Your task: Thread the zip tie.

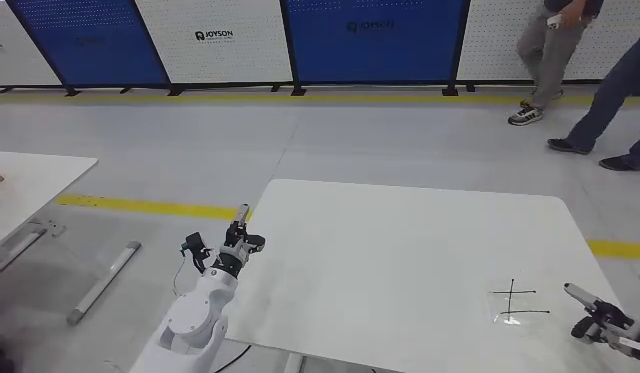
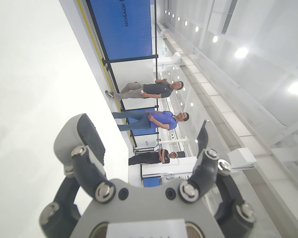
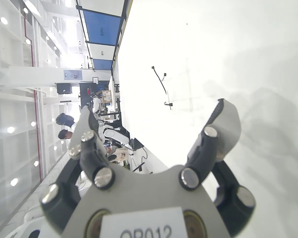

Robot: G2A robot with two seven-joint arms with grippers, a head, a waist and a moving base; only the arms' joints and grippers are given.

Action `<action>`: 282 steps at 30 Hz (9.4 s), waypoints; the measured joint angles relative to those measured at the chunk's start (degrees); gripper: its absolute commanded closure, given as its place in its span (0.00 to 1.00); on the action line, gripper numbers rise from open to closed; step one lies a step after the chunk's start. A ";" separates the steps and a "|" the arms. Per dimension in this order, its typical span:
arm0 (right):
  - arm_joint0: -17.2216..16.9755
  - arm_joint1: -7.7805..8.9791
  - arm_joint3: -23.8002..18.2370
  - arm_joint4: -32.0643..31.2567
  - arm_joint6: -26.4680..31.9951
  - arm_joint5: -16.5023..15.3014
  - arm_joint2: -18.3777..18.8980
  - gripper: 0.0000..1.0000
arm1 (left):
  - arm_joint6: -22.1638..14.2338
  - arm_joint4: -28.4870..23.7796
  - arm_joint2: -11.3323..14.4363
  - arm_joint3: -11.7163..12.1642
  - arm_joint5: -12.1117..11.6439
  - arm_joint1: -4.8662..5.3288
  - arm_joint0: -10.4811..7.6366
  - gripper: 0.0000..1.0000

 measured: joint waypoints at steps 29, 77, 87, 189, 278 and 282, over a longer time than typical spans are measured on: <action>3.25 1.18 3.70 -0.85 5.50 -7.42 -1.06 0.00 | 0.00 0.00 0.00 0.00 0.00 0.00 0.00 0.00; 6.14 3.11 7.26 -5.73 1.56 -8.24 -9.85 0.74 | 0.00 0.00 0.00 0.00 0.00 0.00 0.00 0.00; 6.02 3.56 7.21 -5.10 1.09 -8.31 -10.34 0.80 | 0.00 0.00 0.00 0.00 0.00 0.00 0.00 0.00; -13.11 0.92 -19.68 19.77 -30.00 -17.45 -17.62 1.00 | -3.61 2.41 0.92 -0.36 0.30 0.17 -0.50 0.00; -12.76 0.05 -19.86 20.58 -27.72 -20.01 -22.92 1.00 | -25.92 13.53 15.30 0.85 -0.58 0.33 -4.50 0.00; -13.37 -0.39 -21.88 21.13 -32.00 -22.18 -23.13 1.00 | -25.92 13.53 15.30 0.85 -0.58 0.33 -4.50 0.00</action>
